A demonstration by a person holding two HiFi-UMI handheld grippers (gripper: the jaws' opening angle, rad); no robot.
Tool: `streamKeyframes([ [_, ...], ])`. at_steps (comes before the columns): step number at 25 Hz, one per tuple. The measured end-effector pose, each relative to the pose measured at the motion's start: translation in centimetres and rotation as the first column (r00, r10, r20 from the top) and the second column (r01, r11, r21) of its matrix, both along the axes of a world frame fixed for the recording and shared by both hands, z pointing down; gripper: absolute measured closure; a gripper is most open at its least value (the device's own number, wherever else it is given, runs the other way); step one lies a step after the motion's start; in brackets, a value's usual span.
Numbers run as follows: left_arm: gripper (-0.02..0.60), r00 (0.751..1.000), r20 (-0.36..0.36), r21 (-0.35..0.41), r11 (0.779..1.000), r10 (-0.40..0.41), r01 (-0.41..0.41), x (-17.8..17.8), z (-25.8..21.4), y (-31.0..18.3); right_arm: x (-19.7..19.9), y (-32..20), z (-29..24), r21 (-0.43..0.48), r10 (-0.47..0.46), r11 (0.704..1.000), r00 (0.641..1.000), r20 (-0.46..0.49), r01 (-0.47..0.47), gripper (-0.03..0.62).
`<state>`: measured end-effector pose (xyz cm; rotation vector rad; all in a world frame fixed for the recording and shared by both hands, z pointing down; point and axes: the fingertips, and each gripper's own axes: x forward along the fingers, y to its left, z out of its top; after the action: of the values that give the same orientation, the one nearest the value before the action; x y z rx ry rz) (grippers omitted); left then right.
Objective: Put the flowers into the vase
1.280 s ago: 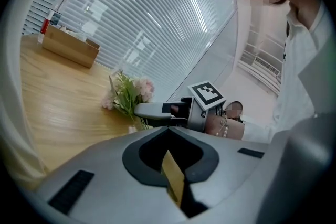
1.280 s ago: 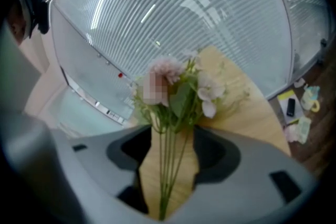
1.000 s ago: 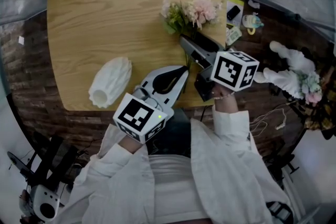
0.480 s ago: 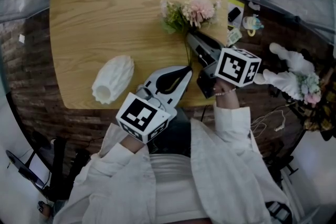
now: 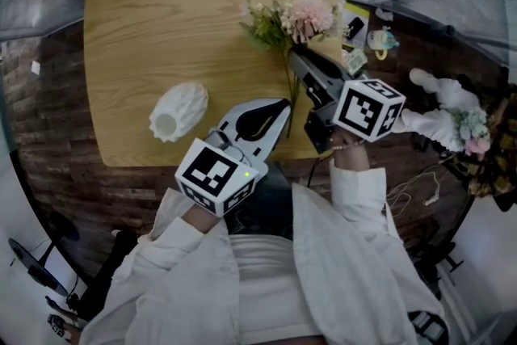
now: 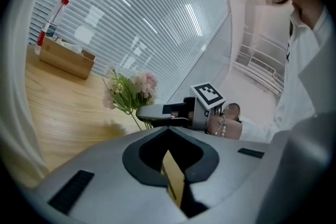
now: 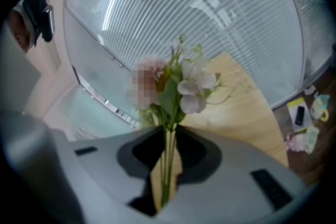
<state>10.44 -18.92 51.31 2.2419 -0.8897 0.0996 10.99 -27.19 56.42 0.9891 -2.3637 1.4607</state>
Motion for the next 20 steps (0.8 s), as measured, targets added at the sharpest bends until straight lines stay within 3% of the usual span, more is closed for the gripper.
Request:
streamKeyframes([
  [10,0.572,1.000,-0.017,0.131,0.991,0.023,-0.020,-1.0,-5.8,0.2,-0.9,1.3,-6.8,0.117,-0.014,0.993,1.000,0.007,0.013,0.523],
  [20,0.572,0.999,-0.031,0.297,0.955,0.011,-0.001,-3.1,-12.0,0.4,-2.6,2.1,-15.7,0.309,-0.056,0.950,0.998,-0.002,0.054,0.522],
])
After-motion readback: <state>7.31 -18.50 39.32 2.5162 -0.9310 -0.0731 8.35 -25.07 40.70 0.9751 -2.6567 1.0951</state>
